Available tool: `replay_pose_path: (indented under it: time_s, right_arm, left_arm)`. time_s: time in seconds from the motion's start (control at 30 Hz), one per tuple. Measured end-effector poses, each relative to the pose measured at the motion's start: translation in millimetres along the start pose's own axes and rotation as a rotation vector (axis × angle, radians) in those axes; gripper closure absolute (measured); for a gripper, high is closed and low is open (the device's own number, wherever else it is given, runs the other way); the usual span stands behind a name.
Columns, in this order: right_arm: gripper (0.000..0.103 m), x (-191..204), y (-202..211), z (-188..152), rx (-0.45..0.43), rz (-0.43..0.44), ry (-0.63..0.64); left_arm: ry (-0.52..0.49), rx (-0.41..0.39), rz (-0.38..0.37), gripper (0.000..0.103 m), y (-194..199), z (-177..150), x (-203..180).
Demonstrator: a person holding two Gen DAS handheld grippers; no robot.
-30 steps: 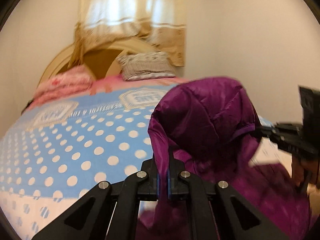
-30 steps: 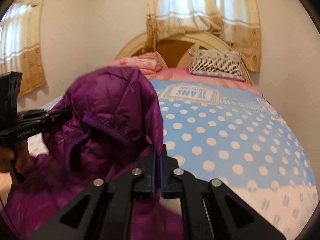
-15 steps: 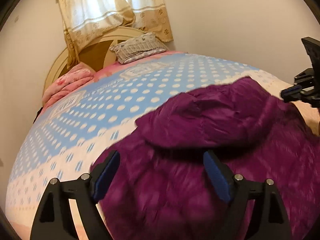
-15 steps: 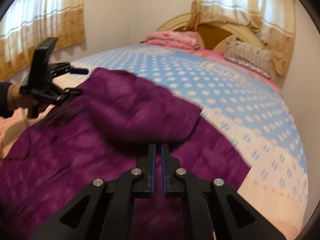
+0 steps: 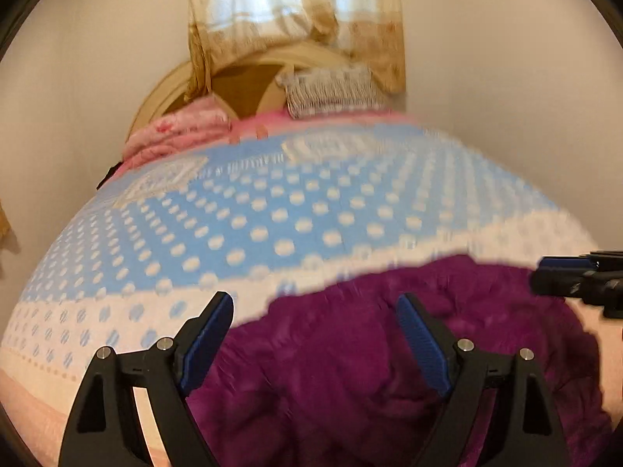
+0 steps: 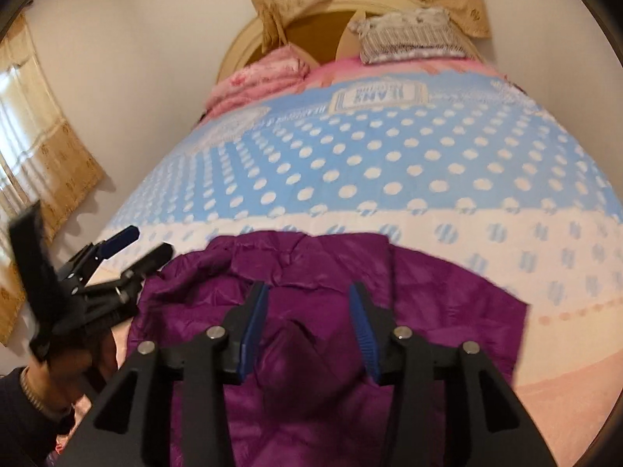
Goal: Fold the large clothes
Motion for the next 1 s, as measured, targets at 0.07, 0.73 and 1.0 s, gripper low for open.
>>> replay_pose_path:
  time_s: [0.07, 0.73, 1.0]
  right_arm:
    - [0.055, 5.6, -9.5, -25.9, 0.059, -0.010, 0.040]
    - [0.055, -2.4, 24.0, -27.0, -0.069, -0.131, 0.072]
    - [0.059, 3.2, -41.7, -54.6, -0.044, -0.211, 0.058]
  left_arm:
    - [-0.009, 0.061, -0.011, 0.017, -1.1, -28.0, -8.5]
    - [0.054, -0.054, 0.115, 0.016, 34.0, -14.5, 8.6]
    - [0.064, 0.138, 0.246, 0.016, -28.3, -83.8, -4.5]
Point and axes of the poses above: each gripper's, at about its wrist camera, not at the fingertips, and y roughly against the way its jaws point, x to its left, z to its top, the point moved 5 cm from there along -y, roughly the way its jaws point, and after that the axes turned 14 degrees about -x, right-handed, at the moved point
